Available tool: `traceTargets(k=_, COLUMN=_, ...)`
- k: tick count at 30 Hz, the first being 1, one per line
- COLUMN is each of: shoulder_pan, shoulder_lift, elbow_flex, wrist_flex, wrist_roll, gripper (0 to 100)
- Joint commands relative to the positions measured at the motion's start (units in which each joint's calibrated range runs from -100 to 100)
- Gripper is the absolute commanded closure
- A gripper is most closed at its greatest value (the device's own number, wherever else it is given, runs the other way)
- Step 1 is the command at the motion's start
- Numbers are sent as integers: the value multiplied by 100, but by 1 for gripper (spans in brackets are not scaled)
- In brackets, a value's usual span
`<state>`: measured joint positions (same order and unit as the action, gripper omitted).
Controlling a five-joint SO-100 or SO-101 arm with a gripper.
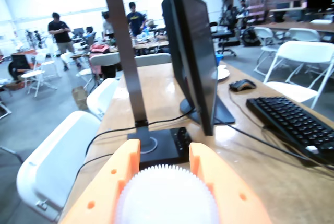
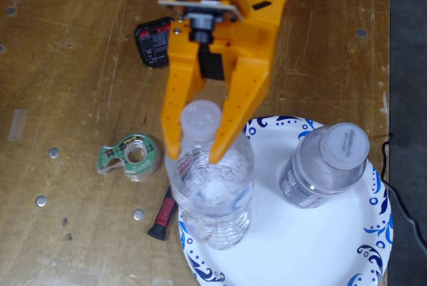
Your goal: Move the bottles to the plate
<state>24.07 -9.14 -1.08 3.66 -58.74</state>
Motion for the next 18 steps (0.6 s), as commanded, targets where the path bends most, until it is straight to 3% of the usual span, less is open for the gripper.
traceTargets(k=1, shoulder_pan=-299, shoulder_lift=-131, elbow_flex=-460, wrist_flex=365, wrist_roll=-21, gripper=98)
traceTargets(k=18, shoulder_pan=-385, shoulder_lift=-924, elbow_flex=1432, wrist_flex=348, wrist_roll=308, gripper=98)
